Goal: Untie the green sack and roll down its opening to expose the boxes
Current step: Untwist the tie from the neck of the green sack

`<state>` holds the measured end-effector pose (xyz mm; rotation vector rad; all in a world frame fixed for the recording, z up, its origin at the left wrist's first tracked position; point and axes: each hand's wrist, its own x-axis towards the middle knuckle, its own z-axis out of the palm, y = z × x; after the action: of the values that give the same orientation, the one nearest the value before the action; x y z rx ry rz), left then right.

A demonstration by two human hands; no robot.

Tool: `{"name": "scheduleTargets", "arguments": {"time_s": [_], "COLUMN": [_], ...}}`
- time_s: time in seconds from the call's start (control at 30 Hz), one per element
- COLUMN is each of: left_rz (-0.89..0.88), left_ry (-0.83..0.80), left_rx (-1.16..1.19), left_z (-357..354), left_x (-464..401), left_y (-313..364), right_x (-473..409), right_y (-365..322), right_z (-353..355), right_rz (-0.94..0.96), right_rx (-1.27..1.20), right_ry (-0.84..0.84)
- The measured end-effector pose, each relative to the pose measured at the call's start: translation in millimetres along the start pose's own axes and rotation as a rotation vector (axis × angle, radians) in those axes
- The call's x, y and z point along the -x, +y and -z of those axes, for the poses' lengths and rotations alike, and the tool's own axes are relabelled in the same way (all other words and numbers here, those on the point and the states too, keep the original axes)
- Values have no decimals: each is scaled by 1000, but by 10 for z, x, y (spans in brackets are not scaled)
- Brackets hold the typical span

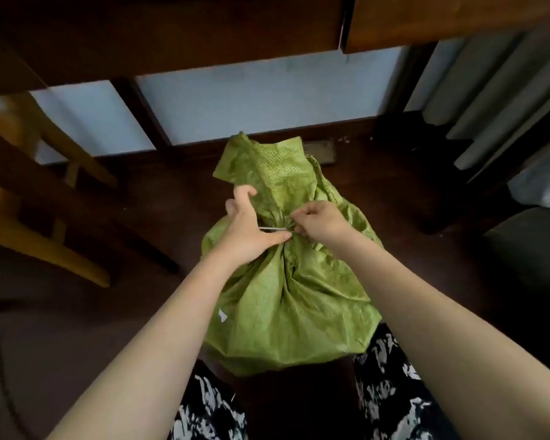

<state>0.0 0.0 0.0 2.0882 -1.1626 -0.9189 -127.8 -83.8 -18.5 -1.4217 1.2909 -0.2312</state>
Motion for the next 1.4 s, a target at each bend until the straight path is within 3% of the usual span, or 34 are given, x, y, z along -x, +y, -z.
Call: {"name": "scheduleTargets", "arguments": {"time_s": [0.1,0.23,0.47,0.67,0.87,1.03,1.13,1.4], "left_rz": [-133,-257,-104,-66,-53,13,-1,-235], "left_ry": [85,84,-26,-24,-61,-32,-47,-110], "left_rx": [-35,16,73,197,3,-3,109,210], "left_z": [-160,-301,-274,-297,-339,-348,-347,-204], "left_x": [-76,-161,-89,24,161,197,252,443], "left_y": [-169,-312,-272,-281,-214,-129,-100,13], "right_x": [-115,-206,-71,28,142,234,255,222], "right_y": [124,266,373,365,296,209,230,356], "right_z": [-7,-23,-54,-33,61,146,144,164], "right_rz": [62,192,249,330,314,501,584,290], "right_rx": [-25,-32,10,-127,-177,-159,-167,-139], "right_ry": [18,100,87,64,57,125,168,-39]}}
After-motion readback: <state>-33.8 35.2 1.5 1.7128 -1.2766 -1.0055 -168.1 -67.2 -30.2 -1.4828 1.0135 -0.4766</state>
